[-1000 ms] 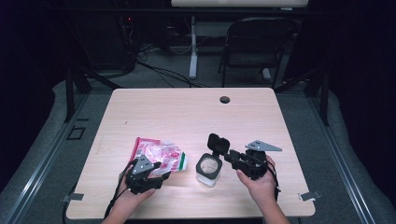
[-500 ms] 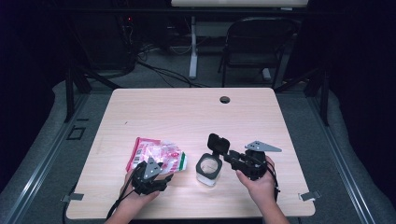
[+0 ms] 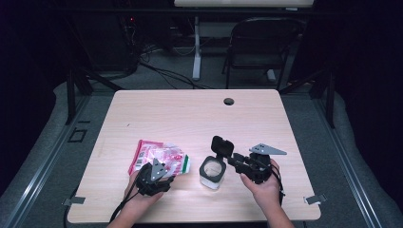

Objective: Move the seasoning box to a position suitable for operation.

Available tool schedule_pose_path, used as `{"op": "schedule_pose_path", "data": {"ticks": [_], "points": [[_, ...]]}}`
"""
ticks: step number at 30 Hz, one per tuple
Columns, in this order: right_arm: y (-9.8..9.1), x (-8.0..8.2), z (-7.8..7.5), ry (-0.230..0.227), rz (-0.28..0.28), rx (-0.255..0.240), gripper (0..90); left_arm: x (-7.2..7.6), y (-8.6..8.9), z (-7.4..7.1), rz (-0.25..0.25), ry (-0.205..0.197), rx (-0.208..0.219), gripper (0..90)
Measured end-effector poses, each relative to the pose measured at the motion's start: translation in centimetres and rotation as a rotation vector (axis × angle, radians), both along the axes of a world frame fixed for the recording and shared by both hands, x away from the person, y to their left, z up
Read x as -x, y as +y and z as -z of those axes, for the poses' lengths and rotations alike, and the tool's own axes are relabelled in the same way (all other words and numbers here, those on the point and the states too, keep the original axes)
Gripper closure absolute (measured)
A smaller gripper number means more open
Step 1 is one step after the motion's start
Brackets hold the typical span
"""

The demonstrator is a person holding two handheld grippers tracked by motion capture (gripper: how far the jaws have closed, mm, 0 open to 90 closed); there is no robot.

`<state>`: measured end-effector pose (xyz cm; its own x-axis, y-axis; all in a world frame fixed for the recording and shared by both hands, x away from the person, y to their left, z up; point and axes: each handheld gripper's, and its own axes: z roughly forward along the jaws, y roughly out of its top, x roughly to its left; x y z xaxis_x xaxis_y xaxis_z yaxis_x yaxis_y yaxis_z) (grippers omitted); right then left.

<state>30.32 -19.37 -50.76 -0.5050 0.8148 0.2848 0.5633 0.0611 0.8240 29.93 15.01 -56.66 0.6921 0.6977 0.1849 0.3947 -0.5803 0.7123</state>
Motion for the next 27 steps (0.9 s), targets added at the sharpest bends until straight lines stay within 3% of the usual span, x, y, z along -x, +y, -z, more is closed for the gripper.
{"op": "schedule_pose_path", "data": {"ticks": [5, 8, 15, 22, 27], "points": [[0.0, 0.0, 0.0, 0.002, 0.0, 0.003, 66.5, -0.3, -0.4, 0.3, -0.002, -0.032, -0.027, 42.3], [0.0, 0.1, 0.0, 0.001, -0.004, 0.003, 66.5, -0.5, -0.5, 0.4, -0.005, -0.03, -0.029, 42.3], [0.0, 0.1, 0.0, 0.0, 0.0, 0.002, 66.4, -1.3, 0.5, 0.6, -0.053, 0.003, 0.045, 49.2], [-0.1, 0.1, 0.0, 0.0, 0.001, 0.005, 66.4, -1.9, 1.2, 0.7, -0.071, 0.04, 0.083, 57.5], [-0.1, 0.2, 0.0, 0.0, 0.003, 0.006, 66.4, -2.4, 1.9, 0.8, -0.093, 0.074, 0.133, 62.3]]}}
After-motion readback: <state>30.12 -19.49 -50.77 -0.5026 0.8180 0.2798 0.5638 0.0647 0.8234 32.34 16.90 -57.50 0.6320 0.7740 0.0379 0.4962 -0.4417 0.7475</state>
